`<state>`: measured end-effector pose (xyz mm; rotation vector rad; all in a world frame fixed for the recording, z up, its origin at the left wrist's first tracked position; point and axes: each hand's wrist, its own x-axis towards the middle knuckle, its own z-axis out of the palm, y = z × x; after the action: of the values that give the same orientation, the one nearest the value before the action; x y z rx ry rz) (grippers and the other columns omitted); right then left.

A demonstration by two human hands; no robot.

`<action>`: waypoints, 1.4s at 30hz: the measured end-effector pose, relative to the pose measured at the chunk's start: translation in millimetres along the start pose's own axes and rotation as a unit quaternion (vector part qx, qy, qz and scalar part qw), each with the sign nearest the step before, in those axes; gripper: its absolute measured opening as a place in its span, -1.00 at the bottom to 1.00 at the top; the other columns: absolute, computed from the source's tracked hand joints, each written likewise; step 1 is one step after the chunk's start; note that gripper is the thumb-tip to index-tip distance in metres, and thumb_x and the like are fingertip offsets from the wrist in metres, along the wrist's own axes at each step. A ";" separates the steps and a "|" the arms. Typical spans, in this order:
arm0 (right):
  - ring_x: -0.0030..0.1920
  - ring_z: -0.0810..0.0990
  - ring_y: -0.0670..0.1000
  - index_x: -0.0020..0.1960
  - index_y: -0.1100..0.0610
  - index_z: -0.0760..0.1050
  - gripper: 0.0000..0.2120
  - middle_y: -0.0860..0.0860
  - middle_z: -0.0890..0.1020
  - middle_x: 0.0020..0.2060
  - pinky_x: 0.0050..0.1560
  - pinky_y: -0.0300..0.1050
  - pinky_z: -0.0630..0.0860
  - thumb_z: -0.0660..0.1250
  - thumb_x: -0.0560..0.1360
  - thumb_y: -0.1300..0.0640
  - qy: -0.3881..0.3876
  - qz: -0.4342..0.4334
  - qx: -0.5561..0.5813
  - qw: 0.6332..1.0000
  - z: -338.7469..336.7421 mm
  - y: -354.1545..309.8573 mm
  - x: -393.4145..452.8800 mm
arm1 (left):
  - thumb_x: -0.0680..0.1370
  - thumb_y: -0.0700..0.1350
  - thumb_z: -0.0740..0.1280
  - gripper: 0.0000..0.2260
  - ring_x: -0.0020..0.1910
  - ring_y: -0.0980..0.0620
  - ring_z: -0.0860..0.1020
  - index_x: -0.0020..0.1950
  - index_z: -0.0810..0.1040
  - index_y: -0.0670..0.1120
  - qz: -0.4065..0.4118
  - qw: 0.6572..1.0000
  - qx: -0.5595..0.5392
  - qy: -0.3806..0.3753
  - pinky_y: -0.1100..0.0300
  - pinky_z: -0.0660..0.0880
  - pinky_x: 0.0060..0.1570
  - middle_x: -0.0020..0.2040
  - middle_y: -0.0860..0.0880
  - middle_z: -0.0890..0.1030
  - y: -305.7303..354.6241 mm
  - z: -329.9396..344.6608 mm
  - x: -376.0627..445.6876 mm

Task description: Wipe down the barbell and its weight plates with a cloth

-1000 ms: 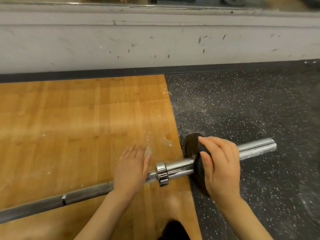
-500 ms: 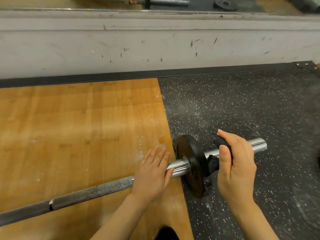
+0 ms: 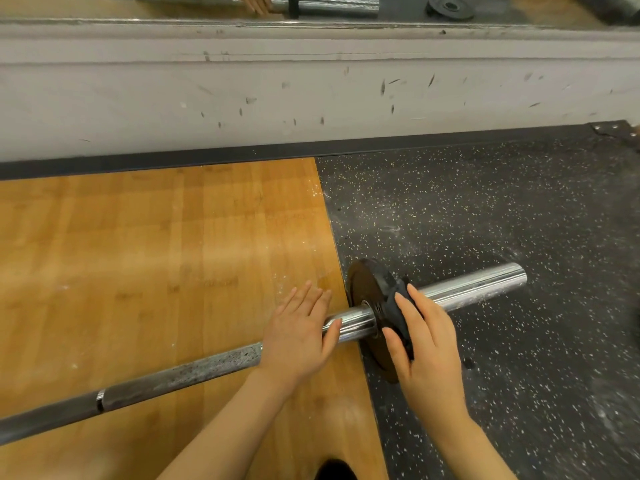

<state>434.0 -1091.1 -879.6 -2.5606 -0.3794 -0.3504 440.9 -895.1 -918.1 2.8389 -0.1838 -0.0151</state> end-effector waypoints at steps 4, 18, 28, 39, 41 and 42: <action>0.37 0.38 0.07 0.41 0.18 0.39 -0.54 0.07 0.42 0.39 0.44 -0.18 0.20 0.16 0.60 -0.03 -0.042 -0.004 0.012 0.999 -7.0 -1.2 9.0 | 0.60 0.12 0.08 -0.52 0.33 -0.09 0.49 0.29 0.58 -0.14 0.009 0.999 -0.010 0.033 -0.03 0.31 0.34 0.25 -0.11 0.60 2.4 4.8 -3.9; 0.45 0.29 -0.15 0.37 0.01 0.46 -0.63 -0.19 0.40 0.41 0.44 -0.21 0.22 0.16 0.62 -0.06 -0.210 -0.044 0.154 0.964 -27.5 22.4 56.4 | 0.61 0.09 0.11 -0.56 0.41 -0.07 0.39 0.34 0.53 -0.13 0.041 0.996 -0.019 0.076 0.06 0.18 0.45 0.37 -0.10 0.50 10.4 16.4 -26.2; 0.43 0.34 -0.10 0.35 0.00 0.50 -0.56 -0.16 0.44 0.39 0.43 -0.01 0.28 0.02 0.63 -0.11 -0.277 -0.070 0.203 0.936 -9.1 43.9 86.5 | 0.62 0.08 0.10 -0.57 0.44 -0.05 0.36 0.34 0.53 -0.10 0.033 0.996 -0.015 0.076 -0.01 0.25 0.43 0.37 -0.08 0.49 13.6 20.5 -30.2; 0.39 0.42 0.02 0.18 -0.02 0.63 -0.47 -0.05 0.54 0.30 0.35 0.02 0.38 -0.10 0.67 -0.12 -0.308 0.009 0.371 0.876 -0.1 53.0 84.1 | 0.62 0.08 0.12 -0.58 0.45 -0.04 0.35 0.36 0.52 -0.11 0.055 0.995 -0.008 0.085 0.00 0.28 0.43 0.35 -0.05 0.52 14.4 20.4 -34.2; 0.37 0.45 0.03 0.16 -0.04 0.63 -0.43 -0.05 0.56 0.28 0.35 0.01 0.37 -0.14 0.66 -0.20 -0.312 0.031 0.376 0.872 10.2 53.2 91.1 | 0.62 0.08 0.11 -0.57 0.45 -0.04 0.35 0.37 0.51 -0.11 0.054 0.995 -0.008 0.085 -0.02 0.28 0.43 0.36 -0.05 0.51 15.0 19.7 -33.9; 0.35 0.47 0.02 0.17 -0.04 0.62 -0.42 -0.05 0.57 0.27 0.35 -0.01 0.36 -0.14 0.65 -0.23 -0.313 0.035 0.377 0.871 16.0 52.9 94.5 | 0.62 0.08 0.11 -0.57 0.45 -0.04 0.35 0.37 0.50 -0.11 0.053 0.995 -0.010 0.085 -0.02 0.29 0.42 0.36 -0.06 0.51 14.8 19.2 -33.5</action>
<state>541.9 -1107.6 -887.1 -1.8284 -0.5208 0.5813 405.3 -910.5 -932.5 2.7892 -0.2955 0.2457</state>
